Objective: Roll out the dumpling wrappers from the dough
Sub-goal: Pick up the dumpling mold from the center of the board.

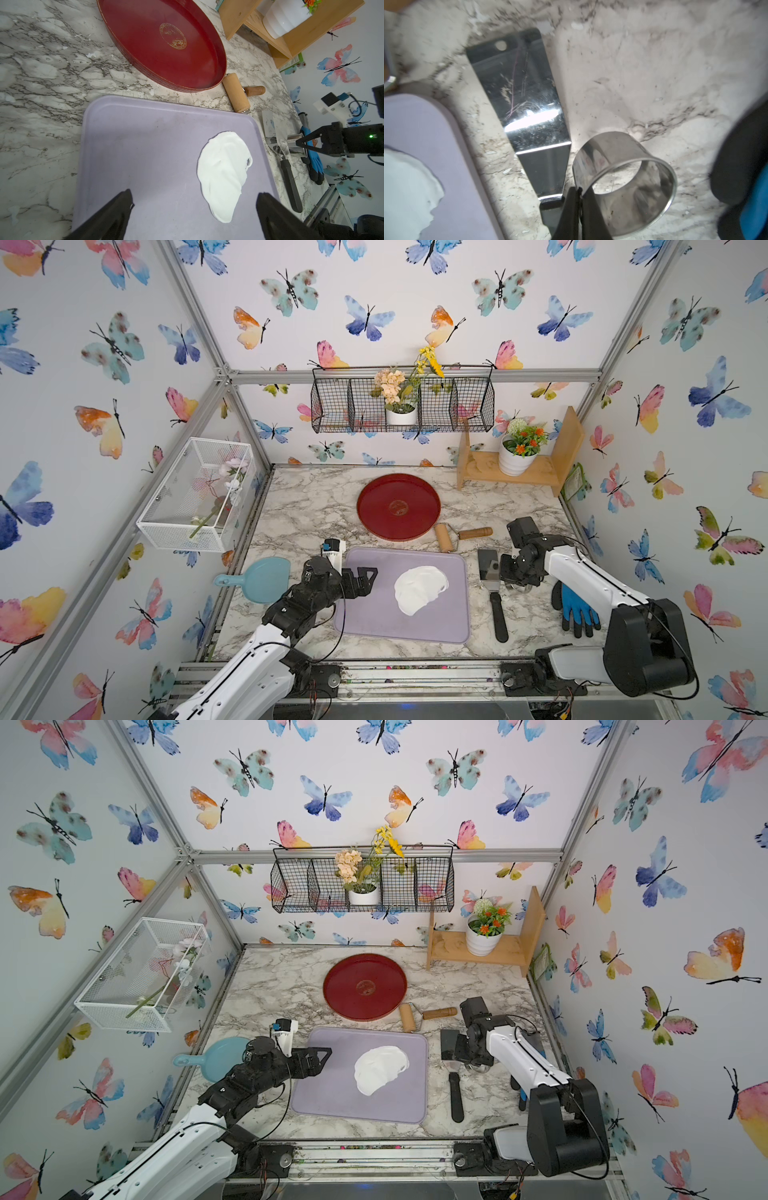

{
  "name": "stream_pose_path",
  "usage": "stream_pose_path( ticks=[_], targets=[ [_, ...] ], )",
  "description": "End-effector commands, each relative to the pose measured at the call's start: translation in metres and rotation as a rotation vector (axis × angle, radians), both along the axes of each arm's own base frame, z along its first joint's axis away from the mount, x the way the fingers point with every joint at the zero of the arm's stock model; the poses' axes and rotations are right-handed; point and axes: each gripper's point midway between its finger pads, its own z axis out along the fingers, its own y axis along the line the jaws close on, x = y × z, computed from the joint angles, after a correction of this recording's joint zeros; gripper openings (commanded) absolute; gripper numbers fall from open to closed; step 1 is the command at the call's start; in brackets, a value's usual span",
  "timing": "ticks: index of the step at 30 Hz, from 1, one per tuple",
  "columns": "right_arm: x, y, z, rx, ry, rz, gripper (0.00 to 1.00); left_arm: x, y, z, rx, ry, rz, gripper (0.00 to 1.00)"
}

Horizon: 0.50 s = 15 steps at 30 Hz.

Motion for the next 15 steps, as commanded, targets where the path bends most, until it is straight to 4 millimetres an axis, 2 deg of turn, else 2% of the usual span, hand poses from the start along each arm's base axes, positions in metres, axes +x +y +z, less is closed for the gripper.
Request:
stream_pose_path(
  ticks=[1, 5, 7, 11, 15],
  targets=[
    [0.013, -0.002, 0.030, -0.020, -0.075, 0.033, 0.01, 0.004, 0.005, 0.007, 0.021, -0.022, 0.025, 0.99],
    [0.020, 0.014, 0.048, -0.008, -0.105, 0.097, 0.01, 0.006, 0.007, 0.006, 0.028, -0.020, 0.038, 0.99],
    [0.024, 0.033, 0.058, -0.005, -0.131, 0.158, 0.01, 0.006, 0.008, 0.006, 0.033, -0.021, 0.042, 0.99],
    [0.024, 0.086, 0.066, -0.011, -0.165, 0.324, 0.01, 0.010, 0.015, 0.006, 0.059, -0.012, 0.084, 0.99],
    [0.016, 0.142, 0.060, -0.040, -0.159, 0.478, 0.01, 0.012, 0.028, -0.001, 0.082, 0.031, 0.172, 0.99]
  ],
)
